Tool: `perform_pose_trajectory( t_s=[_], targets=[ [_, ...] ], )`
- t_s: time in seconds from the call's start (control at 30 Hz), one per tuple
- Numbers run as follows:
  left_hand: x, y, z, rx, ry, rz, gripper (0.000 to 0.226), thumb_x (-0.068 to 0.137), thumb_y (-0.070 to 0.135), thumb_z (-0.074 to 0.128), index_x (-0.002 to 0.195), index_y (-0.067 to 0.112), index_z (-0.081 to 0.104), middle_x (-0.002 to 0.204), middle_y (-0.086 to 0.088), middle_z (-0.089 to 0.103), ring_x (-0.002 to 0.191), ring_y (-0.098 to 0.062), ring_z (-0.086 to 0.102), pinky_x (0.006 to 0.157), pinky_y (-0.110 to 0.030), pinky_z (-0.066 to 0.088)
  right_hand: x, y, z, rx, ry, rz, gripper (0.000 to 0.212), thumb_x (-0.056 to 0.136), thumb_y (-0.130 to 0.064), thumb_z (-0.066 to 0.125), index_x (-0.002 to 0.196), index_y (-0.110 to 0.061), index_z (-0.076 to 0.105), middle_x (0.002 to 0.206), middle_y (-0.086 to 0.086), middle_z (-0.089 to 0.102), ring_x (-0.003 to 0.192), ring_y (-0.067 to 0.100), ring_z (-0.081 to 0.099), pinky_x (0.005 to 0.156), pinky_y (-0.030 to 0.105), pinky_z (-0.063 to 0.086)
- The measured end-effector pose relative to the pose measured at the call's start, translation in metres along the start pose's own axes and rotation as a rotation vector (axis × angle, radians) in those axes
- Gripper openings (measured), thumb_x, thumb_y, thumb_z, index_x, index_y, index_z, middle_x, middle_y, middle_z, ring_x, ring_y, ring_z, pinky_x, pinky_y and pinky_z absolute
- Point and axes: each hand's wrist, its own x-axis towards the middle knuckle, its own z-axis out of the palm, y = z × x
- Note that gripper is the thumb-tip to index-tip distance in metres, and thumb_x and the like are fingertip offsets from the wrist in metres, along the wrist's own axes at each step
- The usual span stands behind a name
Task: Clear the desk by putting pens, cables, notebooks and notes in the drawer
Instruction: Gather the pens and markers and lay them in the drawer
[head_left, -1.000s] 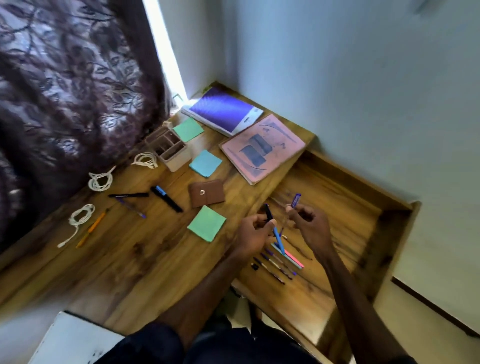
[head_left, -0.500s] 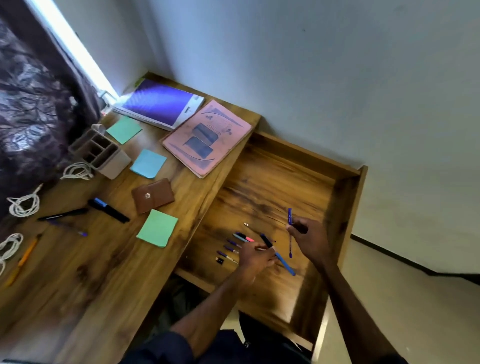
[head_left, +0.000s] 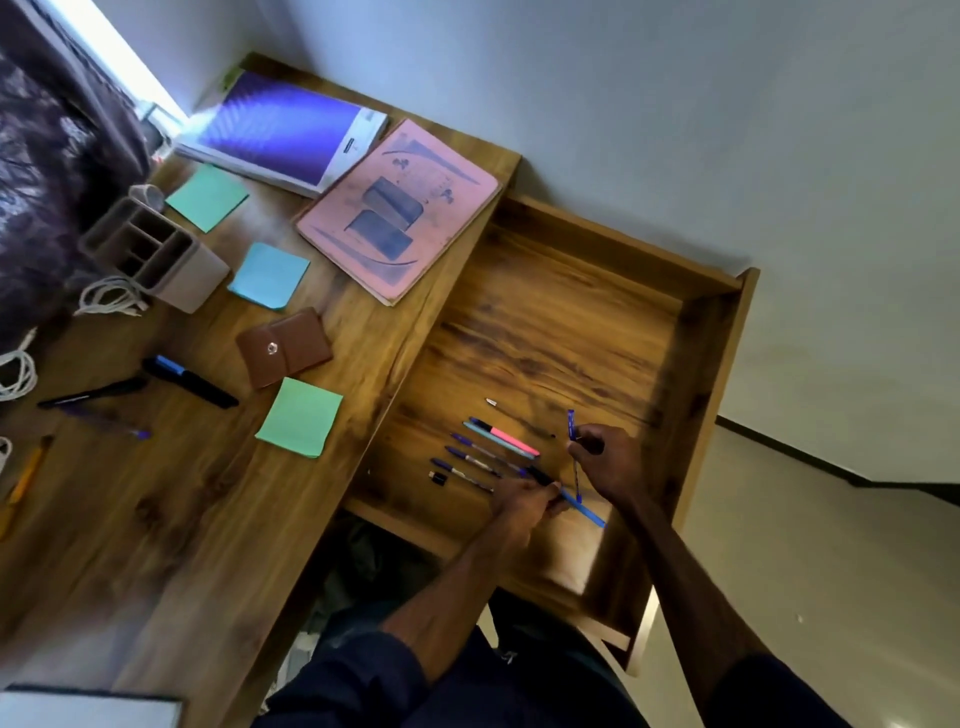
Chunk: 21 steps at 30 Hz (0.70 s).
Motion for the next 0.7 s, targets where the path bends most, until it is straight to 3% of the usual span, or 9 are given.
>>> perform_pose_trajectory(
  t_s=[0.2,0.3,0.37,0.4,0.47,0.53,0.6,0.7],
  targets=[
    [0.021,-0.03,0.013,0.023,-0.033,-0.204,0.017,0.095,0.004,0.065,0.08,0.005,0.058,0.071,-0.005,0.067,0.056,-0.013,0.066,0.059,-0.022,0.057,-0.009,0.014,0.014,-0.015,0.014,0.042,0.007,0.09,-0.019,0.071,0.095,-0.017,0.075,0.077,-0.006,0.069,0.069,0.0,0.059,0.063,0.022,0.044],
    [0.029,-0.039,0.011,0.081,0.01,-0.233,0.016,0.096,0.009,0.065,0.083,0.002,0.06,0.049,-0.002,0.067,0.04,-0.008,0.064,0.046,-0.019,0.055,-0.012,0.021,0.022,0.006,0.004,0.072,0.012,0.09,-0.018,0.072,0.102,-0.017,0.075,0.082,-0.005,0.072,0.073,0.005,0.064,0.071,0.03,0.054],
    [0.032,-0.044,0.004,0.126,0.065,-0.236,0.014,0.096,0.013,0.065,0.093,0.0,0.06,0.055,-0.002,0.066,0.037,-0.007,0.061,0.037,-0.018,0.047,-0.016,0.025,0.028,-0.001,-0.005,0.08,0.019,0.089,-0.018,0.073,0.108,-0.018,0.074,0.09,0.0,0.075,0.076,0.009,0.065,0.072,0.029,0.053],
    [0.033,-0.047,0.001,0.151,0.087,-0.223,0.017,0.096,0.016,0.066,0.102,0.002,0.06,0.067,-0.001,0.066,0.045,-0.006,0.064,0.039,-0.017,0.047,-0.018,0.026,0.031,-0.01,-0.011,0.08,0.024,0.089,-0.018,0.074,0.113,-0.018,0.072,0.093,0.0,0.076,0.078,0.009,0.066,0.07,0.026,0.051],
    [0.04,-0.054,-0.008,0.187,0.108,-0.159,0.034,0.089,0.02,0.074,0.117,0.002,0.064,0.089,-0.002,0.07,0.073,-0.012,0.073,0.06,-0.021,0.058,-0.021,0.028,0.035,-0.038,-0.039,0.075,0.03,0.088,-0.021,0.075,0.117,-0.021,0.068,0.094,-0.003,0.074,0.08,0.008,0.066,0.07,0.023,0.05],
    [0.044,-0.059,-0.011,0.234,0.136,-0.156,0.035,0.079,0.022,0.084,0.106,0.006,0.07,0.097,-0.007,0.076,0.081,-0.016,0.075,0.077,-0.033,0.063,-0.023,0.031,0.039,-0.077,-0.076,0.079,0.024,0.086,-0.024,0.077,0.107,-0.026,0.067,0.09,-0.01,0.072,0.08,0.005,0.065,0.072,0.028,0.056],
    [0.054,-0.066,-0.011,0.314,0.178,-0.123,0.031,0.073,0.026,0.089,0.093,0.011,0.07,0.092,-0.005,0.077,0.081,-0.016,0.075,0.079,-0.035,0.063,-0.025,0.033,0.044,-0.137,-0.116,0.067,0.018,0.085,-0.024,0.078,0.1,-0.028,0.069,0.089,-0.012,0.072,0.081,0.005,0.066,0.074,0.034,0.059],
    [0.055,-0.068,-0.012,0.422,0.212,-0.065,0.032,0.074,0.033,0.087,0.091,0.012,0.071,0.084,-0.001,0.077,0.076,-0.014,0.076,0.073,-0.032,0.064,-0.028,0.031,0.048,-0.261,-0.169,0.018,0.015,0.085,-0.025,0.076,0.098,-0.031,0.073,0.091,-0.012,0.073,0.083,0.008,0.066,0.075,0.037,0.058]
  ],
)
